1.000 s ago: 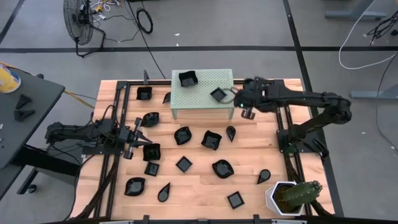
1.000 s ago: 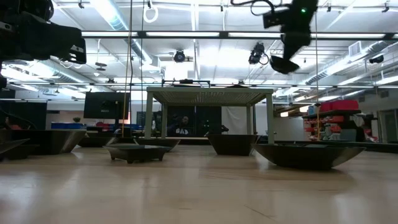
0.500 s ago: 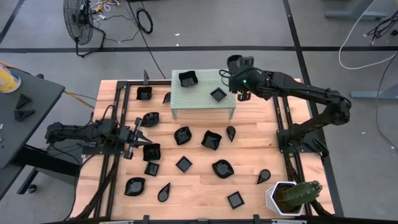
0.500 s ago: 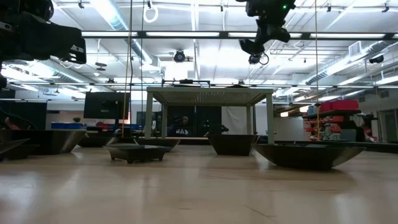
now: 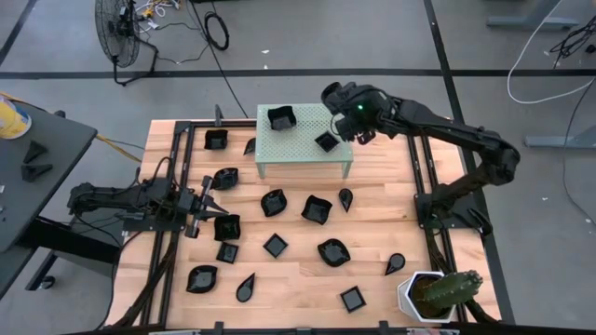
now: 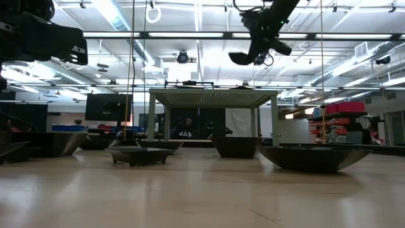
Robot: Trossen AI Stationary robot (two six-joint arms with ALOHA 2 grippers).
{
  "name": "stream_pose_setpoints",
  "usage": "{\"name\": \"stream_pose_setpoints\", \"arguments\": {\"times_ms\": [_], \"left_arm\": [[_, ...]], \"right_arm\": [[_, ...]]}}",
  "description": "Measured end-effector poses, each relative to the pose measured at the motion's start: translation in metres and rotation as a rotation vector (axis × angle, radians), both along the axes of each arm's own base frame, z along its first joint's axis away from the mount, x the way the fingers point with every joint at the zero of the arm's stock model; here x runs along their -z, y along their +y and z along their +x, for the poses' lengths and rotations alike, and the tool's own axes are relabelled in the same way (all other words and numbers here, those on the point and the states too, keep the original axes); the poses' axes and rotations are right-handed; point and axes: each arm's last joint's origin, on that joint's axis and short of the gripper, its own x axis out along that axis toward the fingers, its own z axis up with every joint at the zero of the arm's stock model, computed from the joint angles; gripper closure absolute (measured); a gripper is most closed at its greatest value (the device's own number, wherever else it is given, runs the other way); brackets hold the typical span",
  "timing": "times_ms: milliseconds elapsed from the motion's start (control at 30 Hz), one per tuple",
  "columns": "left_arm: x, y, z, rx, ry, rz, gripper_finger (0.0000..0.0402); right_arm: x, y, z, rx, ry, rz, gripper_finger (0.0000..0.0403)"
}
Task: Pick & Place Mini shaped plates
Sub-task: Put the leaf shaped plate on the shelf
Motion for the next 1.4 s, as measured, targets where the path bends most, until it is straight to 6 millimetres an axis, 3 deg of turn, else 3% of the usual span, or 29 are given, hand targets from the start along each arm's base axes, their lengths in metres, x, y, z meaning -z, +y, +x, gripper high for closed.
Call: {"name": "stream_pose_setpoints", "arguments": {"times_ms": [333,567,867,1400], "left_arm": [[0.0,0.0,0.0,-0.003,0.0,0.0,0.0378],[0.0,0.0,0.0,-0.003,0.0,0.0,0.0378],[0.0,0.0,0.0,-0.002,0.0,0.0,0.0378],[0.0,0.0,0.0,-0.002,0.0,0.0,0.0378]], "right_arm": [[0.029,-0.031,0.013,0.01,0.057,0.066,0.0403],[0.048,-0.041,0.024,0.095,0.024,0.138,0.0403],[0.063,-0.04,0.039,0.294,-0.093,0.198,0.0403],[0.072,-0.034,0.049,0.311,-0.127,0.236,0.0403]]}}
